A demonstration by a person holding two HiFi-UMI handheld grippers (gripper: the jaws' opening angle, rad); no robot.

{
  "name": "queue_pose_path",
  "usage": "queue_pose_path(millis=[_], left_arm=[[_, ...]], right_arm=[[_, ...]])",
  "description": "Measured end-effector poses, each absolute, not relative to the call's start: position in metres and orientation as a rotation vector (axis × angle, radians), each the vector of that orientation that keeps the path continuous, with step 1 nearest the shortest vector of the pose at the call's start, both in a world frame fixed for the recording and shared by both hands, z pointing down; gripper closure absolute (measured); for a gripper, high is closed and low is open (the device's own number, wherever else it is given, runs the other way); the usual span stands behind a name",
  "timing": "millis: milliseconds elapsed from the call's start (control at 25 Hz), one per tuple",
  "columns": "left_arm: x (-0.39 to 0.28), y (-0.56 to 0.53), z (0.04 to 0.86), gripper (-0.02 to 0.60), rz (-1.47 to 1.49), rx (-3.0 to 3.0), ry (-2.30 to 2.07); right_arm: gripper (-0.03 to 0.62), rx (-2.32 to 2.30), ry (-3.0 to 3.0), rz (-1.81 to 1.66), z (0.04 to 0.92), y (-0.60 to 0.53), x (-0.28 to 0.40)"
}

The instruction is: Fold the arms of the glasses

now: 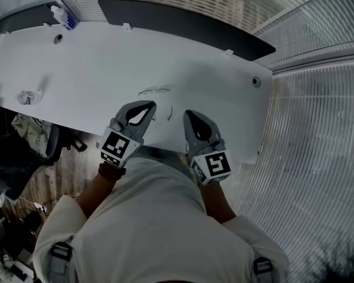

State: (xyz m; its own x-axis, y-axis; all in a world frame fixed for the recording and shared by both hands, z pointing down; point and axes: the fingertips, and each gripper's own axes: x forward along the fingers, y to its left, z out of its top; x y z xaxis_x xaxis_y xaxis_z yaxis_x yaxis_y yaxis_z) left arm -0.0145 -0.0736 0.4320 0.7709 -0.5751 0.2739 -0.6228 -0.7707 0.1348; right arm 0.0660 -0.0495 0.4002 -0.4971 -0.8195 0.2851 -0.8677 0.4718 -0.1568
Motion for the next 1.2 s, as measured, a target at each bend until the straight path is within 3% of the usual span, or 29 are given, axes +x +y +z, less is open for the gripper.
queue_pose_path(millis=[440, 1200], left_arm=[[-0.027, -0.094, 0.542, 0.549, 0.619, 2.646, -0.885], [-0.039, -0.131, 0.674, 0.448, 1.027, 2.579, -0.781]], right_arm=[[0.595, 1.328, -2.444, 0.480, 0.490, -0.067, 0.053], [0.595, 1.204, -2.186, 0.586, 0.631, -0.071, 0.071]])
